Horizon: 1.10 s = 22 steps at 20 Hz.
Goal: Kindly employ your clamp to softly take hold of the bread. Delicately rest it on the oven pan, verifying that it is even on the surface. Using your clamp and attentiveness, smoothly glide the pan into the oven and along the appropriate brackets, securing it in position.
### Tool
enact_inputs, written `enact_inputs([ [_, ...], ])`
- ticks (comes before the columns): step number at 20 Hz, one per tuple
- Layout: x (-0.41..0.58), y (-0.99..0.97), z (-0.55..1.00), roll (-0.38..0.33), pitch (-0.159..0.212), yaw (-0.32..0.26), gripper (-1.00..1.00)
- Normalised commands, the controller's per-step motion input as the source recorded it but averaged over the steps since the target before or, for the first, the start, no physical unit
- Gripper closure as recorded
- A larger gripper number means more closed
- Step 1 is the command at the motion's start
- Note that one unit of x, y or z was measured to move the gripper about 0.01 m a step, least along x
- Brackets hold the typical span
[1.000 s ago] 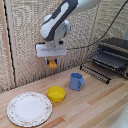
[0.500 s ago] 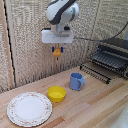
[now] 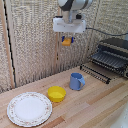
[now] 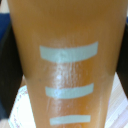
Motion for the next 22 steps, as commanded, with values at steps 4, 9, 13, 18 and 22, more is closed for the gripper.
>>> enact_inputs([
  [4,-0.096,-0.84,0.12,0.041,-0.005,-0.108,1.0],
  [9,-0.182,-0.78,0.06,0.038,0.0,-0.133,1.0],
  [13,-0.315,-0.65,0.04,0.018,0.0,-0.19,1.0],
  [18,-0.398,-0.61,0.0,0.012,0.0,-0.2,1.0],
  [22,-0.279,-0.73,-0.05,0.007,-0.016,-0.164,1.0],
])
